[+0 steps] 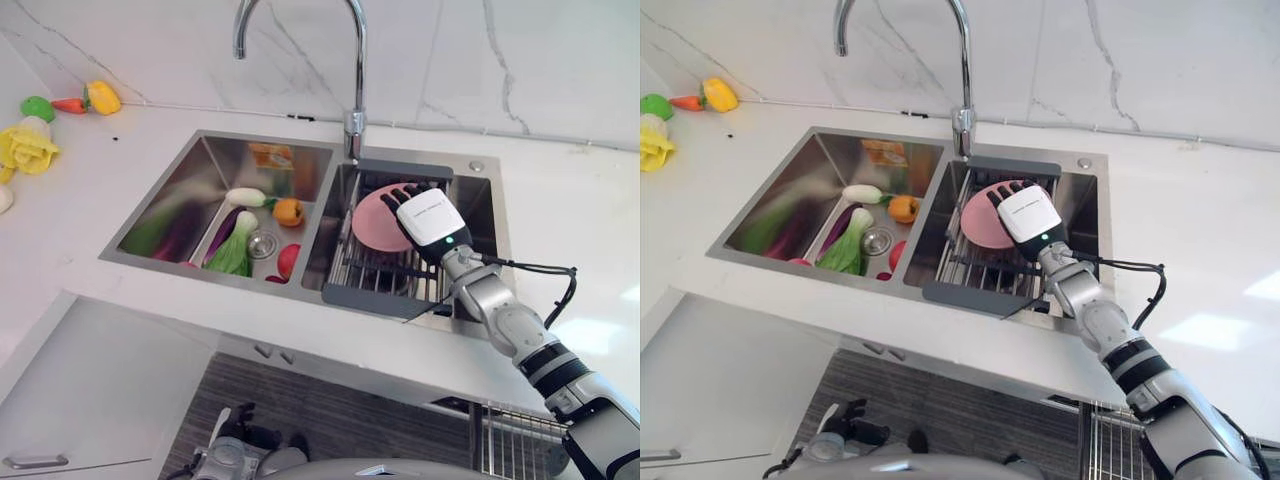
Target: Place the dishes in the dishwasher.
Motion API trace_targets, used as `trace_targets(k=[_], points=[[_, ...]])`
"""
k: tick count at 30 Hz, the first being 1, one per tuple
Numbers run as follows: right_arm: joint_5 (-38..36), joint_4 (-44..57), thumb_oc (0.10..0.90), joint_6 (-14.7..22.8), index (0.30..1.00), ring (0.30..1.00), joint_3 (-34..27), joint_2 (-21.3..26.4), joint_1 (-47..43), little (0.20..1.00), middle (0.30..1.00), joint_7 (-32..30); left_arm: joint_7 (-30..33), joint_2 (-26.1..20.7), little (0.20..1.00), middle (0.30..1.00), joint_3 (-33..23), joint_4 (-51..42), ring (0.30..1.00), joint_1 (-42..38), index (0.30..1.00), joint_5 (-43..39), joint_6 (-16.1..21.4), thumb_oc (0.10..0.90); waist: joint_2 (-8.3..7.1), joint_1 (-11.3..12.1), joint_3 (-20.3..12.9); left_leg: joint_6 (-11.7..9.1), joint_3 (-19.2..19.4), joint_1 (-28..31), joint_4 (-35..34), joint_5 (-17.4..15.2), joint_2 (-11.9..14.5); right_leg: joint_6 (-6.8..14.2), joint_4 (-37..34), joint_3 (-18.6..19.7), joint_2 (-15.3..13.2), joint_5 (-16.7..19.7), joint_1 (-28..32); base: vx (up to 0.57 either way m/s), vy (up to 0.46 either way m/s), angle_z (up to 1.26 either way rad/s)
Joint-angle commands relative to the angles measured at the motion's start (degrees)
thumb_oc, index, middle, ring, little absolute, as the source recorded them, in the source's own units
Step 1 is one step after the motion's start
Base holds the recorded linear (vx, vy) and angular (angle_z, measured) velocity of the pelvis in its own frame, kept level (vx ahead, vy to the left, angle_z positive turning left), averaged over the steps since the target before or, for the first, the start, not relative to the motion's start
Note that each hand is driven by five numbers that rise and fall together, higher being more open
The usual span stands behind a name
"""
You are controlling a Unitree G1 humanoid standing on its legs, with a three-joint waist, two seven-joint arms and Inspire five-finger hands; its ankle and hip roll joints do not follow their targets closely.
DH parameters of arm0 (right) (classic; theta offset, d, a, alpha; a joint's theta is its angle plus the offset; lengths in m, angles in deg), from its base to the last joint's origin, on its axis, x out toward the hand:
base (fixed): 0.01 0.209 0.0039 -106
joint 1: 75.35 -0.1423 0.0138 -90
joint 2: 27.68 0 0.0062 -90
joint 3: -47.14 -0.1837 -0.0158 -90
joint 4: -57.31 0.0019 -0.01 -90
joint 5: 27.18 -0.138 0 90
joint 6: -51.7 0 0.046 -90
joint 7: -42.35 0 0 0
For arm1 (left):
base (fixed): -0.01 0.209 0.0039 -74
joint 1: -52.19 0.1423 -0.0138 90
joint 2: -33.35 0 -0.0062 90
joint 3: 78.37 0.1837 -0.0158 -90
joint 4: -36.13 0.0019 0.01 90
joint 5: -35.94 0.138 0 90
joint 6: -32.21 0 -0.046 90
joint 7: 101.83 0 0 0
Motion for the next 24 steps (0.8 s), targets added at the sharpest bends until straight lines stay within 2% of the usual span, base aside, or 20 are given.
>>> trace_targets(k=[1, 16, 19, 24], points=[[-2.9, 2.1, 0.400, -0.9, 0.300, 0.300, -1.1, -1.4, -8.9, 0.300, 0.300, -4.6, 1.1, -1.6, 0.900, 0.900, 2.9, 3.0, 0.900, -2.5, 0.900, 1.5, 1.0, 0.800, -3.99, 0.6, -0.9, -2.8, 1.1, -0.1, -1.3, 1.2, 1.0, 6.7, -2.5, 3.4, -6.7, 4.5, 0.2, 0.01, 0.004, 0.05], [-4.4, 3.9, 0.400, -0.2, 0.300, 0.300, -1.8, -0.7, -8.3, 0.300, 0.300, -5.7, 1.3, -1.7, 0.900, 0.900, 2.6, 3.1, 0.900, -2.3, 0.900, 1.7, 1.2, 0.800, -4.27, 0.8, -0.9, -2.9, 0.9, 0.1, -1.5, 1.3, 1.1, 6.6, -2.6, 3.2, -6.7, 4.5, 0.4, 0.00, 0.000, 0.00], [-5.3, 6.8, 0.400, 0.0, 0.300, 0.300, -3.8, 0.0, -8.0, 0.300, 0.300, -7.4, 1.6, -1.7, 0.900, 0.900, 2.5, 3.0, 0.900, -2.2, 0.900, 1.7, 1.2, 0.800, -4.24, 0.6, -0.9, -2.9, 0.9, 0.1, -1.5, 1.3, 1.2, 6.5, -2.6, 3.1, -6.5, 4.5, 0.5, 0.00, 0.000, 0.00], [-10.1, 17.1, 0.400, 0.6, 0.300, 0.300, -12.2, 1.1, -4.1, 0.300, 0.300, -11.8, 2.4, -1.5, 0.900, 0.900, 1.1, 3.2, 0.900, -2.0, 0.900, 1.8, 0.9, 0.800, -4.13, -0.2, -0.9, -2.9, 1.0, 0.2, -1.5, 1.3, 1.2, 6.5, -2.8, 3.3, -6.3, 4.5, 0.5, 0.00, 0.000, 0.00]])
